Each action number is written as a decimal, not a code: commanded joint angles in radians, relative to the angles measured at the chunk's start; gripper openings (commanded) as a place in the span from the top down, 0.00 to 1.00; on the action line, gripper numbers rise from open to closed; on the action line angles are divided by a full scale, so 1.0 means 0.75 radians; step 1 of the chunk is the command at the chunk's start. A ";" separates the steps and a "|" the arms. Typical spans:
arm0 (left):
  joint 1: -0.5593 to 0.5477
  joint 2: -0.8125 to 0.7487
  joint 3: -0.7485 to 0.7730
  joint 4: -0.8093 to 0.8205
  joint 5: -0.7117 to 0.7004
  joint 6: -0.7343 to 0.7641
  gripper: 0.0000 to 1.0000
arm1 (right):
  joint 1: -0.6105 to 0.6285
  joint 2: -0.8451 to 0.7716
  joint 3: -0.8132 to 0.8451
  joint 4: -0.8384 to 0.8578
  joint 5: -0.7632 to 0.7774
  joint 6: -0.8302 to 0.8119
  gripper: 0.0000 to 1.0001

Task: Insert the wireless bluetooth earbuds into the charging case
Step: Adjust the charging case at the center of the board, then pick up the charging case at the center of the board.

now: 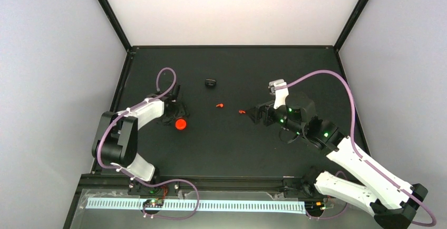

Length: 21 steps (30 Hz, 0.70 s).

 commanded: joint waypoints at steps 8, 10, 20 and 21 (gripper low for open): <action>-0.212 0.037 -0.063 0.123 0.183 -0.087 0.18 | -0.006 0.030 -0.023 0.023 -0.016 0.021 0.05; -0.249 0.022 -0.067 0.125 0.191 -0.110 0.18 | -0.006 0.045 -0.022 0.022 -0.018 0.027 0.05; -0.206 -0.512 -0.061 -0.135 -0.011 -0.043 0.01 | -0.004 0.283 -0.031 0.120 -0.160 0.028 0.07; -0.206 -0.595 -0.046 -0.170 -0.051 -0.031 0.01 | -0.003 0.332 -0.033 0.148 -0.192 0.031 0.08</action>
